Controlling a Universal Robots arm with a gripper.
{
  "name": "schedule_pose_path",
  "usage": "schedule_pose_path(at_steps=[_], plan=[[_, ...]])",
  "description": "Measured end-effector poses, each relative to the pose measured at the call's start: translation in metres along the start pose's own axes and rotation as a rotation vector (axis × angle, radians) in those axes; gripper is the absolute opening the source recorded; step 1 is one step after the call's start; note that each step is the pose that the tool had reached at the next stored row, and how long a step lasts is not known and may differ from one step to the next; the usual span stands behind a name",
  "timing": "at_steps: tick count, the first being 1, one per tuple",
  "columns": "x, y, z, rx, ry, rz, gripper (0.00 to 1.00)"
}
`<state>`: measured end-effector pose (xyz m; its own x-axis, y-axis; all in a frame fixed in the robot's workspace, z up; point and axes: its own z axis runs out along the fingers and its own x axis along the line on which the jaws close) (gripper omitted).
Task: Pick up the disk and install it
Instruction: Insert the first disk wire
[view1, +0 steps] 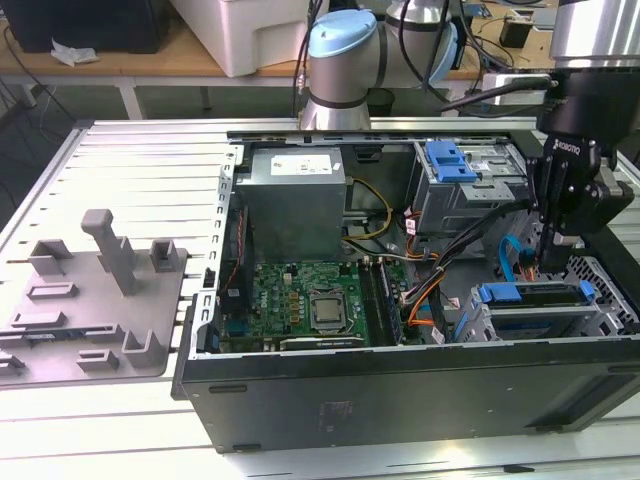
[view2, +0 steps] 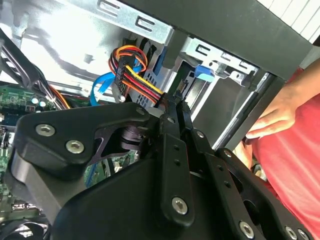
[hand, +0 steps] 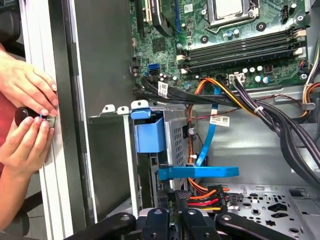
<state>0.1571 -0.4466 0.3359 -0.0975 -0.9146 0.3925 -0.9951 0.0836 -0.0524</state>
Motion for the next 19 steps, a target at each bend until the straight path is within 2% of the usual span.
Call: schedule_pose_path(at_steps=[6,7,8,10,11,12,14,15,16,17,18,19], plan=[[0.0002,0.0001,0.0000,-0.0001,-0.0003,0.000,0.16],[0.0029,-0.0001,0.0012,-0.0012,-0.0126,0.000,0.16],[0.0043,-0.0003,0.0019,-0.0021,-0.0215,0.000,0.16],[0.0073,-0.0006,0.0030,-0.0048,-0.0495,0.001,0.16],[0.0112,-0.0010,0.0034,-0.0077,-0.0791,0.001,0.16],[0.0165,-0.0015,0.0016,-0.0095,-0.0972,0.001,0.16],[0.0262,-0.0025,-0.0005,-0.0114,-0.1163,0.002,0.16],[0.0293,-0.0028,0.0007,-0.0127,-0.1294,0.002,0.16],[0.0337,-0.0032,0.0027,-0.0150,-0.1533,0.002,0.16],[0.0368,-0.0035,0.0035,-0.0168,-0.1717,0.003,0.16],[0.0393,-0.0037,0.0037,-0.0184,-0.1875,0.003,0.16],[0.0410,-0.0039,0.0036,-0.0193,-0.1971,0.003,0.16]])
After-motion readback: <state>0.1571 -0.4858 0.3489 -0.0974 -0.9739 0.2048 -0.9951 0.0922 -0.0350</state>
